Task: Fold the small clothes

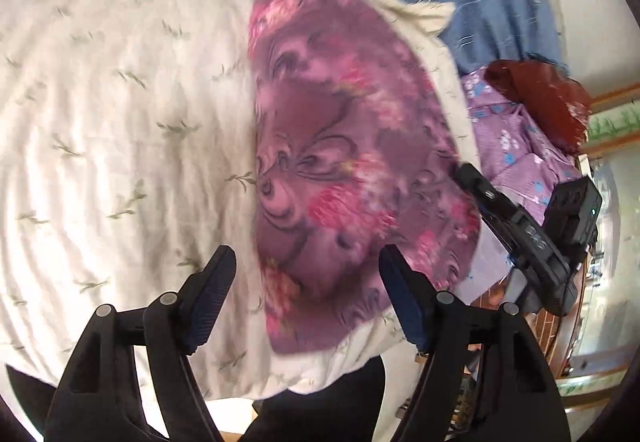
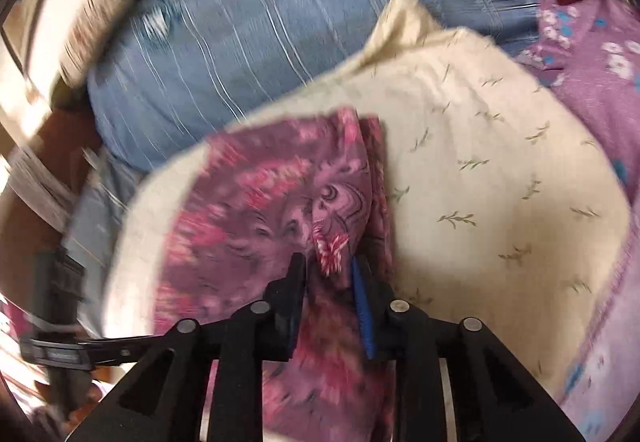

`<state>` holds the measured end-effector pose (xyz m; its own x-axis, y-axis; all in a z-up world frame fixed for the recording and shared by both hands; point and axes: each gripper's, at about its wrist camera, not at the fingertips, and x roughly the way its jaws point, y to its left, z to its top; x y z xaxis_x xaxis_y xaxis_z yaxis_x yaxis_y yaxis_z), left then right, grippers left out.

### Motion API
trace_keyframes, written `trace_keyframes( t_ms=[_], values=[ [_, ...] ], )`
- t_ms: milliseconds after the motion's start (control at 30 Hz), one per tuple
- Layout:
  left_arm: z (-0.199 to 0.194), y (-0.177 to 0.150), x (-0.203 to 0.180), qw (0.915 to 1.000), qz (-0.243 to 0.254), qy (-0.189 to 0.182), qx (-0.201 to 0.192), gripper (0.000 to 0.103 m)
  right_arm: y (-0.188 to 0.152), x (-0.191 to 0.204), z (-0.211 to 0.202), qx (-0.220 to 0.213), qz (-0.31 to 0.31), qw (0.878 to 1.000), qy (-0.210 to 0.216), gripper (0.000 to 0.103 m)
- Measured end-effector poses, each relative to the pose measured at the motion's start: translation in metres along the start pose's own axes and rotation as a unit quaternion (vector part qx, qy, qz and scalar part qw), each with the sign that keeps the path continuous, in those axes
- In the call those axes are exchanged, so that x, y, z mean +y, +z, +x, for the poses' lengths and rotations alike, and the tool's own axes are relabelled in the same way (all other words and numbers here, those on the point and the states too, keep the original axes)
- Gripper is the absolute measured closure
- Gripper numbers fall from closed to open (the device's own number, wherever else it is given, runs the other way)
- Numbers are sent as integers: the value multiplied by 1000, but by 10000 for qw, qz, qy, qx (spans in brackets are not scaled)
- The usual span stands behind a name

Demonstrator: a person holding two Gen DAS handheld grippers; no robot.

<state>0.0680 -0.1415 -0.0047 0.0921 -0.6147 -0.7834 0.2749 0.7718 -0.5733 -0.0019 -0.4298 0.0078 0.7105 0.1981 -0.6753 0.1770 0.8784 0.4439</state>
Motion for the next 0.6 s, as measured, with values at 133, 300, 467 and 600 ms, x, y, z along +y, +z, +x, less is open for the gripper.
trace_keyframes(
  t_ms=[133,300,467,600],
  values=[
    [-4,-13,-4,9997,238,12,-88,29,-16,-4,-30,-168,162,9996,177,53],
    [40,-28,1,9981,241,538,181,31,-48,-17,-9,165,1,9985,-524,99],
    [20,-34,-13,9963,669,525,115,34,-46,-27,-4,168,370,9984,-400,94],
    [-17,-10,-13,9977,535,-173,-370,33,-16,-23,-38,-476,510,9976,-37,77]
  ],
)
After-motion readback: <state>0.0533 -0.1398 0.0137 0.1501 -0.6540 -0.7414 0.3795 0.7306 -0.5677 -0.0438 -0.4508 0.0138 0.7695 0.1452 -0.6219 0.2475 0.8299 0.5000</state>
